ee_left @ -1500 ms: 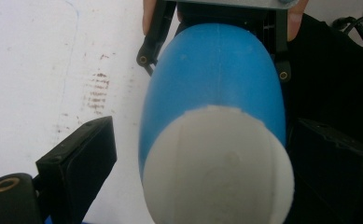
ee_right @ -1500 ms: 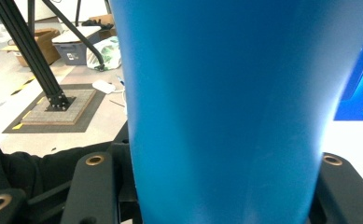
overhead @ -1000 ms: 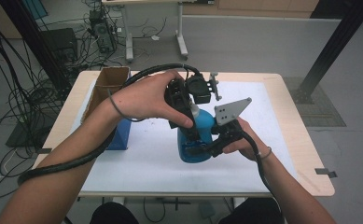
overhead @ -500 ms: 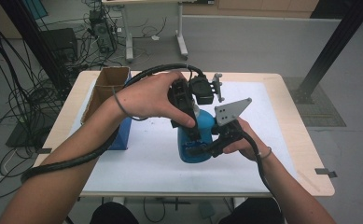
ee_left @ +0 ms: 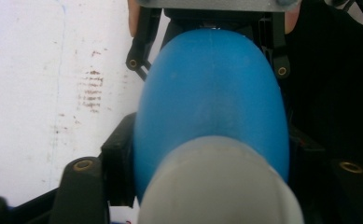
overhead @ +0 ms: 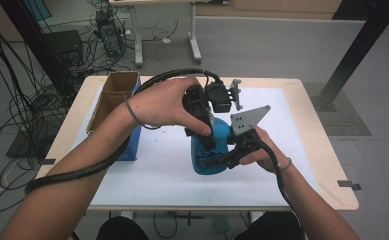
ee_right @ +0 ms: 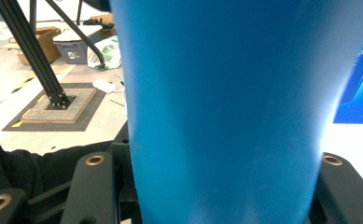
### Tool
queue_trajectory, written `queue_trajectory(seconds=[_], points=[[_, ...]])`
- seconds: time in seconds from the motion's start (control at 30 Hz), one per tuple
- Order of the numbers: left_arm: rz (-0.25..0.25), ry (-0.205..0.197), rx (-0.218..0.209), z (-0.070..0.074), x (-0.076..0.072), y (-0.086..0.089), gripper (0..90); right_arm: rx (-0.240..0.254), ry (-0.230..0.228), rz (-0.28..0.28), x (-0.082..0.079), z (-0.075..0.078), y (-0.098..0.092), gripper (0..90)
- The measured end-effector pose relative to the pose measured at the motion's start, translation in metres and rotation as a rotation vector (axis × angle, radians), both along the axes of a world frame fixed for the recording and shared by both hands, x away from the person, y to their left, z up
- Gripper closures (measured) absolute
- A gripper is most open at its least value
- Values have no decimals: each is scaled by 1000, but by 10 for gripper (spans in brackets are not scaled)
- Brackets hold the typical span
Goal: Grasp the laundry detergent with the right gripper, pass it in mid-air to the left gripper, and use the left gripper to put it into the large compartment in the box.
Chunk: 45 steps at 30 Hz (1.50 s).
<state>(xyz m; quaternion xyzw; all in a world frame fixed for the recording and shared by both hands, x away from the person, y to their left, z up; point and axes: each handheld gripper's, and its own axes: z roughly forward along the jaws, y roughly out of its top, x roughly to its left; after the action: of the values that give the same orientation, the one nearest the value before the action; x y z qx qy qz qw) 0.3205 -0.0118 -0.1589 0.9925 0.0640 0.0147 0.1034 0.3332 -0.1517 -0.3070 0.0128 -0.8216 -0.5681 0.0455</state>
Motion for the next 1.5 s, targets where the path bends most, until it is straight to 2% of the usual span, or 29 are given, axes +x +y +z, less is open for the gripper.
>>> queue_trajectory(seconds=[0.47,1.07,1.5], points=[[9,-5,8,0,-1,-1,374,-1,0,2,0,0,-1,432],[19,-9,-16,-1,0,1,375,1,2,1,1,-1,1,432],[13,-12,-16,0,0,1,375,5,2,-3,1,0,0,432]])
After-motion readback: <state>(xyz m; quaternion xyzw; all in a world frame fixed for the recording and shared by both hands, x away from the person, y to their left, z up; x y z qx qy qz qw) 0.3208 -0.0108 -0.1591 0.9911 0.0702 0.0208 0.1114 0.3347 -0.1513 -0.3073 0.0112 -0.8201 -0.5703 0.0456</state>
